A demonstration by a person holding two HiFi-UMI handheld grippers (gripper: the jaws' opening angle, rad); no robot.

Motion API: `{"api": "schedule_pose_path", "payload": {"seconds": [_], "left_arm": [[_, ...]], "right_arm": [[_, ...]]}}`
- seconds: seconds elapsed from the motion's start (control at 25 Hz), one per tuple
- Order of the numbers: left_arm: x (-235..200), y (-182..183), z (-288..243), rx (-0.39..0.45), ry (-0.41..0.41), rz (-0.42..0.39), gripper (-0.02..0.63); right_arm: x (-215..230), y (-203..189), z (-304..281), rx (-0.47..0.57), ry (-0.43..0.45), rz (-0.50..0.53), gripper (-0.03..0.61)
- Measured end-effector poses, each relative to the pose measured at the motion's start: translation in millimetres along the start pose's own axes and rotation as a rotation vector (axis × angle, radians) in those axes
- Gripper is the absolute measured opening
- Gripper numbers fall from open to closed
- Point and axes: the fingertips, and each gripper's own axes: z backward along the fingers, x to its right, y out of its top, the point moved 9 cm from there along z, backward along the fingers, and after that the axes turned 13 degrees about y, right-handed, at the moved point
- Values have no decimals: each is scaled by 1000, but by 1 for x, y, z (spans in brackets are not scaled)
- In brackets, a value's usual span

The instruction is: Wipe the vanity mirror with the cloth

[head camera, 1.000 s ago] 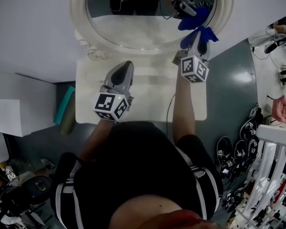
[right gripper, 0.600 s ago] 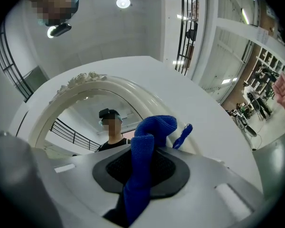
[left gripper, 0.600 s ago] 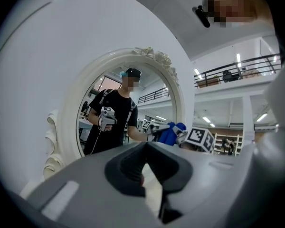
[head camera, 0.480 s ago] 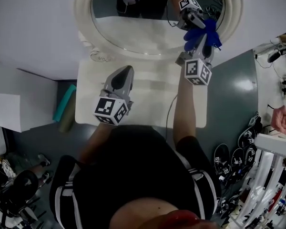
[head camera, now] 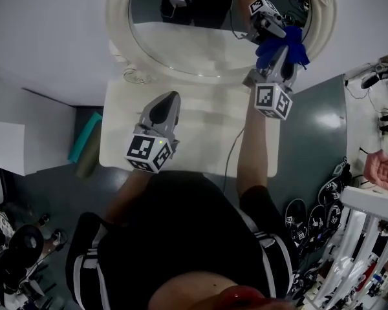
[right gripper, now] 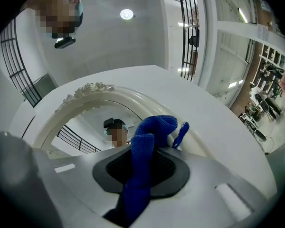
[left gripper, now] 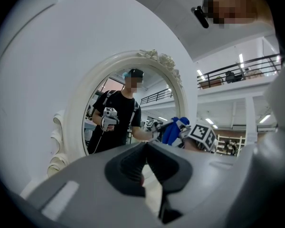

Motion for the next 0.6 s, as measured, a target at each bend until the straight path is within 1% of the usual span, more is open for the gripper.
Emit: {"api": "schedule_pose_path", "payload": {"seconds": [0.16,0.4,0.6], "left_arm": [[-1,0,6,4,12,4,12],[-4,0,18,17,35,12,12],[-9,5,28,30,59,24,12]], "right_arm": [[-9,5,-6,33,66,12,72],[-11,10,-4,62,66,19,72],[-28,20,-11,71,92,30,74]]}}
